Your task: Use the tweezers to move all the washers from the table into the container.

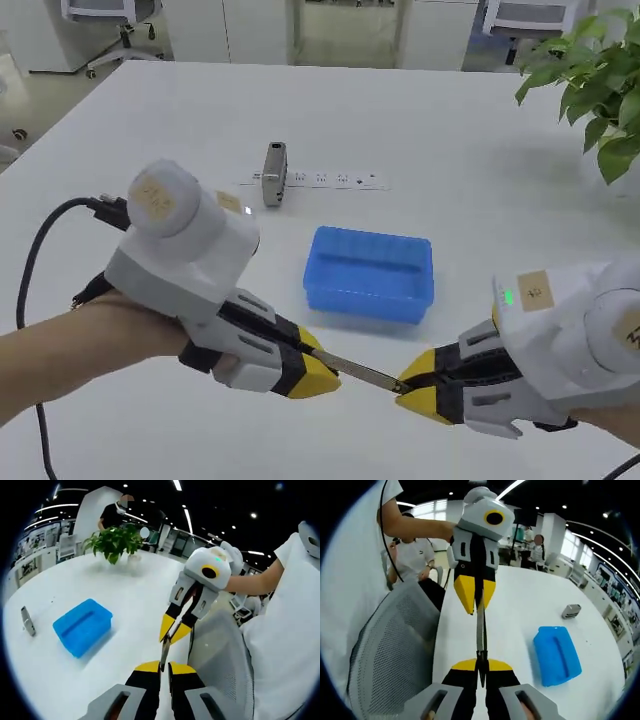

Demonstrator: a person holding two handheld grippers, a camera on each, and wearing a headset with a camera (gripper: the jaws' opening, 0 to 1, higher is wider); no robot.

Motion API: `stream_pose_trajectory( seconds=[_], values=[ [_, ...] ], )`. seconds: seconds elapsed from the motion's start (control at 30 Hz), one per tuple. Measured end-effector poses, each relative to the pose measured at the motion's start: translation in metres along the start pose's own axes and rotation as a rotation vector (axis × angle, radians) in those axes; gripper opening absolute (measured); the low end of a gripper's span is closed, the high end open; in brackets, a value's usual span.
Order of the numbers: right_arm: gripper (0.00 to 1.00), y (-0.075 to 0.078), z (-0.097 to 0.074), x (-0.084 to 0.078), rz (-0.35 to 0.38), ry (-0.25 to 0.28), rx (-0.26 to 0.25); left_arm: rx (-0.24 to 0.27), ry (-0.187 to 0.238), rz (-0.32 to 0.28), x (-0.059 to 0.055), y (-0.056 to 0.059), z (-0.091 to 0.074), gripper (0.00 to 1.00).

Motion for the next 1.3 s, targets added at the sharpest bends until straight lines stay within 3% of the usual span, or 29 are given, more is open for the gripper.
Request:
stream_pose_trajectory(
  seconds=[0.17, 0.43, 0.53, 0.57, 0.8, 0.87, 0.9, 1.03, 1.2, 1.3],
  values=[
    [0.01, 0.001, 0.005, -0.009, -0.059, -0.09, 0.007, -0.042, -0.077, 0.007, -0.01, 0.002, 0.008, 0.04],
    [0.02, 0.008, 0.011, -0.019, -0.11, -0.165, -0.005, -0.019, -0.191, 0.061, -0.03, -0.007, 0.027, 0.0],
    [0.04, 0.013, 0.013, -0.025, -0.104, -0.176, -0.016, 0.014, -0.207, 0.1, -0.034, -0.011, 0.035, 0.0],
    [0.04, 0.016, 0.013, -0.028, -0.084, -0.177, -0.023, 0.032, -0.209, 0.116, -0.034, -0.014, 0.038, 0.0],
    [0.06, 0.037, 0.025, -0.056, 0.058, -0.165, -0.073, 0.179, -0.219, 0.371, -0.038, -0.033, 0.064, 0.0],
    [0.06, 0.039, 0.029, -0.063, 0.131, -0.143, -0.091, 0.211, -0.221, 0.43, -0.041, -0.037, 0.072, 0.0],
    [0.07, 0.041, 0.031, -0.067, 0.175, -0.124, -0.106, 0.22, -0.226, 0.449, -0.043, -0.038, 0.075, 0.0],
    [0.07, 0.047, 0.038, -0.082, 0.201, -0.121, -0.145, 0.249, -0.224, 0.476, -0.048, -0.04, 0.089, 0.0],
    [0.08, 0.051, 0.045, -0.09, 0.287, -0.092, -0.153, 0.279, -0.237, 0.538, -0.058, -0.045, 0.098, 0.0],
    [0.09, 0.052, 0.049, -0.091, 0.285, -0.102, -0.166, 0.291, -0.244, 0.549, -0.061, -0.049, 0.101, 0.0]
  ],
)
Point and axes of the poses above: the centre of the closed fingertips' face, and the gripper's own axes: z roughly forward along the fingers, y roughly to its right, x roughly out of its top, the point moved 1 cm from there along -z, roughly backward along the fingers, and after that the axes turned 15 degrees about x, right-handed, at the moved point
